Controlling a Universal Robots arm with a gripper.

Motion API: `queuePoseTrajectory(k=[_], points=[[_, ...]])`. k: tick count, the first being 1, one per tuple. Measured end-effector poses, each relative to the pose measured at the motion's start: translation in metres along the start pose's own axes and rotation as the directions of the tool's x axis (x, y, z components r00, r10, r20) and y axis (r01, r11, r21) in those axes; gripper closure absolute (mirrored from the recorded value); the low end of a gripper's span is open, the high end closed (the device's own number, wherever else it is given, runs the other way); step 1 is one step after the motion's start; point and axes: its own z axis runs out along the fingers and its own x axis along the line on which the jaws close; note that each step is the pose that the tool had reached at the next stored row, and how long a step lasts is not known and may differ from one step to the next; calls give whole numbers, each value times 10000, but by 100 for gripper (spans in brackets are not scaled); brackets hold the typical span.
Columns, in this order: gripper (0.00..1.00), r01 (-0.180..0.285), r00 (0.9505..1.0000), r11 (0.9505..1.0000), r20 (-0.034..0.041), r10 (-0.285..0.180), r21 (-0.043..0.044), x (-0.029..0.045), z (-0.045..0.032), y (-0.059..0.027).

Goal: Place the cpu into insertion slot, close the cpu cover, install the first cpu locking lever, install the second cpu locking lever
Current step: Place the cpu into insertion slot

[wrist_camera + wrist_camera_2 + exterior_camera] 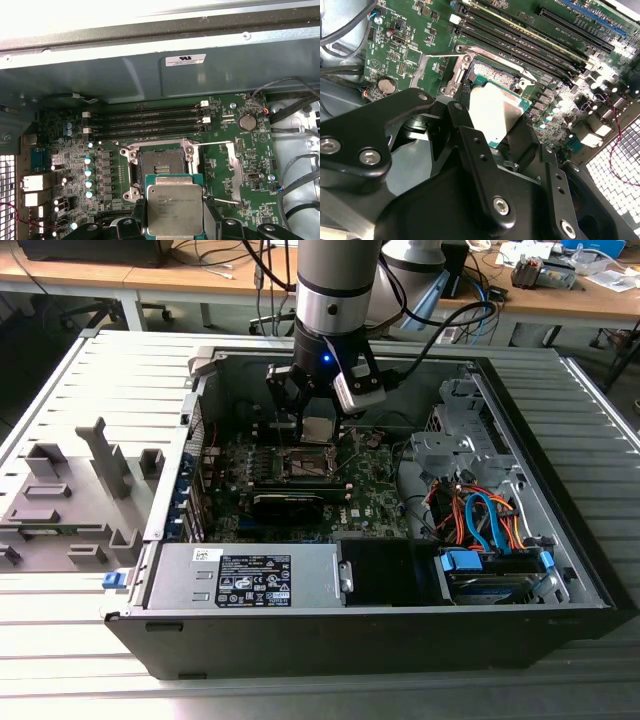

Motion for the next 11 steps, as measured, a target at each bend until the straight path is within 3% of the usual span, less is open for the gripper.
queuePoseTrajectory(k=[11], points=[[46,-67,10000,10000,6,67,-1,0,0,0]])
